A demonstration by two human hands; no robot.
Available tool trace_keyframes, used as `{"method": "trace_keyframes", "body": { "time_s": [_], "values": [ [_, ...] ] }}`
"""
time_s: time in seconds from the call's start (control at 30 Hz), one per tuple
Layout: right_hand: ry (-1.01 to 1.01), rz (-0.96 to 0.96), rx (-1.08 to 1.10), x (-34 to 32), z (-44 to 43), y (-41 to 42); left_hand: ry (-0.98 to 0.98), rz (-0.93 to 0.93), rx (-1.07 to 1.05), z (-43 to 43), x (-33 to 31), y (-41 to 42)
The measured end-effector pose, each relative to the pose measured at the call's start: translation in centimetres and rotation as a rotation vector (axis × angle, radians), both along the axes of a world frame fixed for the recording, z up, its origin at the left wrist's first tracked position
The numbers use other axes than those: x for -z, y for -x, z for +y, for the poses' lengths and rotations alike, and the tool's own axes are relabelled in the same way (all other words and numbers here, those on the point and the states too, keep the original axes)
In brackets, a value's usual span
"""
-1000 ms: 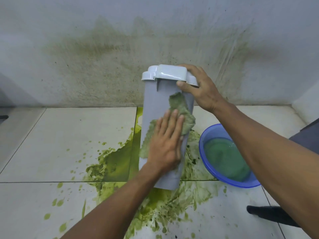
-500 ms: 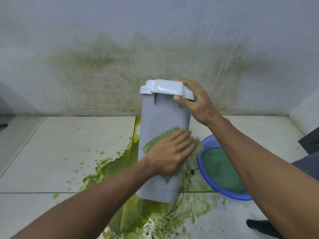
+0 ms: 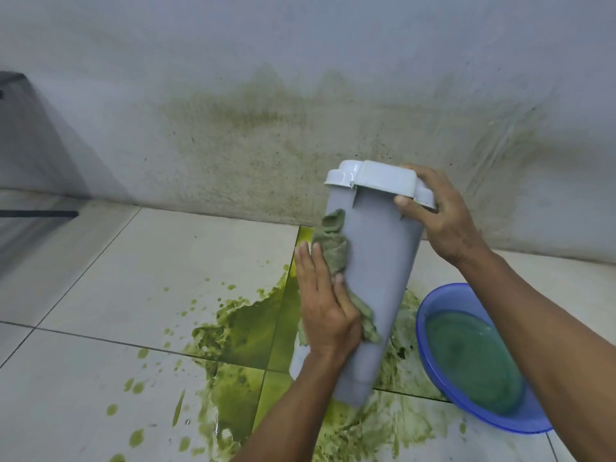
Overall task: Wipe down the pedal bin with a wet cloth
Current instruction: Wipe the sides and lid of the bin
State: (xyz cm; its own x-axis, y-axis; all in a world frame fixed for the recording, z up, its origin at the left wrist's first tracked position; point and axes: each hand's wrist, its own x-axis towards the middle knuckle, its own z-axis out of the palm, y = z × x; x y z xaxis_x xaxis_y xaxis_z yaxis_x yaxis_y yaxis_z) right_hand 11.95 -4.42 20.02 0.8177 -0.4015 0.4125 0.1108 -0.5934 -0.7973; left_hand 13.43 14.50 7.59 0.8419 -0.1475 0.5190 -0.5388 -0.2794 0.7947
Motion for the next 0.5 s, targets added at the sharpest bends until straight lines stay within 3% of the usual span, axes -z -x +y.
{"method": "trace_keyframes", "body": {
  "time_s": [0.07, 0.2, 0.27, 0.33, 0.5],
  "values": [
    [-0.002, 0.001, -0.002, 0.0, 0.1, 0.1, 0.025, 0.014, -0.028, -1.0, -1.7, -1.4],
    [-0.03, -0.002, -0.003, 0.1, 0.0, 0.2, -0.161, -0.255, 0.067, -2.1, -3.8, -3.0],
    [-0.026, 0.0, 0.003, 0.2, -0.2, 0.3, -0.184, -0.258, 0.111, -2.0, -3.9, -3.2],
    [-0.003, 0.009, 0.007, 0.4, -0.3, 0.3, -0.135, -0.131, 0.091, -1.6, -3.6, -3.0],
    [0.019, 0.026, 0.033, 0.5, 0.0, 0.5, 0.04, 0.452, -0.133, 1.1, -1.0, 0.1]
  ]
}}
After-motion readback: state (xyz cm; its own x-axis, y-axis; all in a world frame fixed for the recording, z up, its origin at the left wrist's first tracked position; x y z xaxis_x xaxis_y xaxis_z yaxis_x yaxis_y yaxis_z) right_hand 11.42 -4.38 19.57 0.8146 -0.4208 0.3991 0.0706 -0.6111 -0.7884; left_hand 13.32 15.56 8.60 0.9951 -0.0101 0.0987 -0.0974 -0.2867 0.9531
